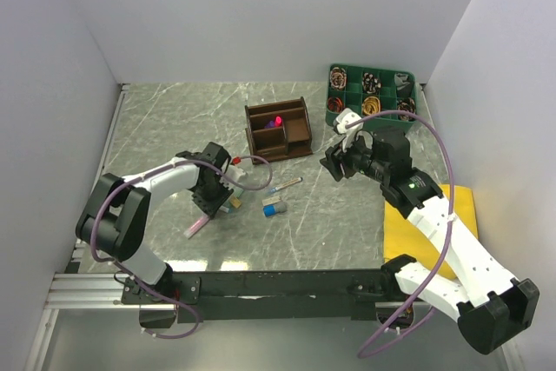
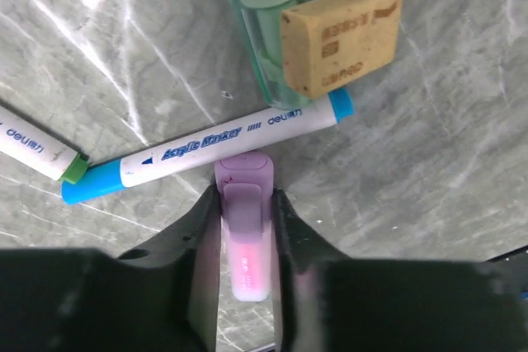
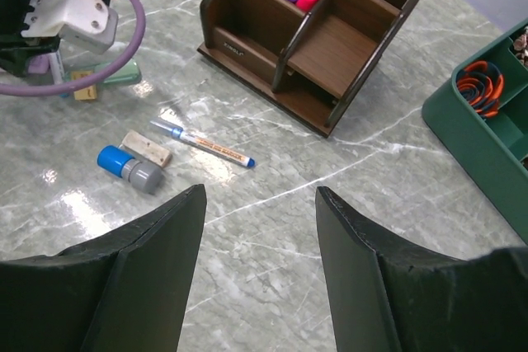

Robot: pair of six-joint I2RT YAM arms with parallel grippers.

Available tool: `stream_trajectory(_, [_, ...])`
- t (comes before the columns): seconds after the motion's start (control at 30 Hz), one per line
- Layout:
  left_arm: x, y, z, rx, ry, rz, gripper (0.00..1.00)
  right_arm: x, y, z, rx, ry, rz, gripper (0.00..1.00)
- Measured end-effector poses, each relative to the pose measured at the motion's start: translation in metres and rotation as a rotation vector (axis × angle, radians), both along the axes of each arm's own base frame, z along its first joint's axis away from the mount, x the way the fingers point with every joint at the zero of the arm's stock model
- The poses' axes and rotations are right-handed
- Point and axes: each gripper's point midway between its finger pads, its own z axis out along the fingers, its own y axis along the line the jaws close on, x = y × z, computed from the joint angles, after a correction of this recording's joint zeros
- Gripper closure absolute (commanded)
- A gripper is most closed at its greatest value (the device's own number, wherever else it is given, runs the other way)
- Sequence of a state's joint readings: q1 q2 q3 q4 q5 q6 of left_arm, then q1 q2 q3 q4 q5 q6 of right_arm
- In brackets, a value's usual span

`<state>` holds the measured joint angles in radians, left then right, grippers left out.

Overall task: Sort the stationery into containers
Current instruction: Pick up the pen from the center of the board, then place the pen in the storage box.

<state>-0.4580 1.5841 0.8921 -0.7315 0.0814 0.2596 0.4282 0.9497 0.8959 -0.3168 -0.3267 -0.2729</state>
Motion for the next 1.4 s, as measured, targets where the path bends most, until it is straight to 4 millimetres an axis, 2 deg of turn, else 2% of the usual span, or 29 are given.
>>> stream_trajectory(0.2, [-0.005,-0.009,0.006,-0.043,0.036,-0.025,0.99,0.002,-0.002,-0.001,-0.007,-0.001,-0.015,0.37])
stream_trajectory(0.3, [-0.002,-0.021,0.03,-0.098,0.058,-0.073,0.99,0.004,-0.003,-0.003,-0.013,0.002,-0.024,0.37])
stream_trajectory(0.33, [0.003,-0.028,0.044,-0.126,0.053,-0.093,0.99,0.005,-0.004,-0.004,-0.015,0.005,-0.027,0.38])
stream_trajectory(0.43, [0.033,-0.06,0.103,-0.276,-0.041,-0.183,0.99,0.01,-0.005,-0.011,-0.028,0.025,-0.041,0.39])
stream_trajectory(0.5, [0.061,-0.085,0.155,-0.404,-0.174,-0.259,0.99,0.016,-0.007,-0.017,-0.041,0.043,-0.059,0.4])
stream_trajectory(0.57, [0.08,-0.104,0.195,-0.51,-0.293,-0.328,0.99,0.024,-0.009,-0.023,-0.052,0.058,-0.085,0.41])
stream_trajectory(0.63, [0.098,-0.118,0.225,-0.605,-0.415,-0.388,0.99,0.032,-0.011,-0.024,-0.055,0.065,-0.111,0.41])
stream_trajectory(0.7, [0.112,-0.129,0.241,-0.686,-0.51,-0.437,0.99,0.042,-0.012,-0.023,-0.058,0.061,-0.134,0.41])
stream_trajectory(0.77, [0.128,-0.139,0.247,-0.756,-0.592,-0.482,0.99,0.052,-0.013,-0.023,-0.065,0.055,-0.157,0.41])
stream_trajectory(0.83, [0.146,-0.147,0.243,-0.807,-0.648,-0.51,0.99,0.063,-0.013,-0.024,-0.074,0.045,-0.173,0.41])
stream_trajectory(1.03, [0.203,-0.171,0.217,-0.914,-0.729,-0.54,0.99,0.087,-0.01,-0.021,-0.094,0.043,-0.207,0.42])
stream_trajectory(1.17, [0.229,-0.182,0.204,-0.94,-0.749,-0.56,0.99,0.097,-0.008,-0.017,-0.092,0.031,-0.215,0.42])
stream_trajectory(1.3, [0.244,-0.183,0.203,-0.956,-0.797,-0.591,0.99,0.107,-0.004,-0.02,-0.098,0.04,-0.216,0.42])
stream_trajectory(1.4, [0.244,-0.18,0.203,-0.969,-0.8,-0.616,0.99,0.113,-0.002,-0.024,-0.103,0.05,-0.217,0.42])
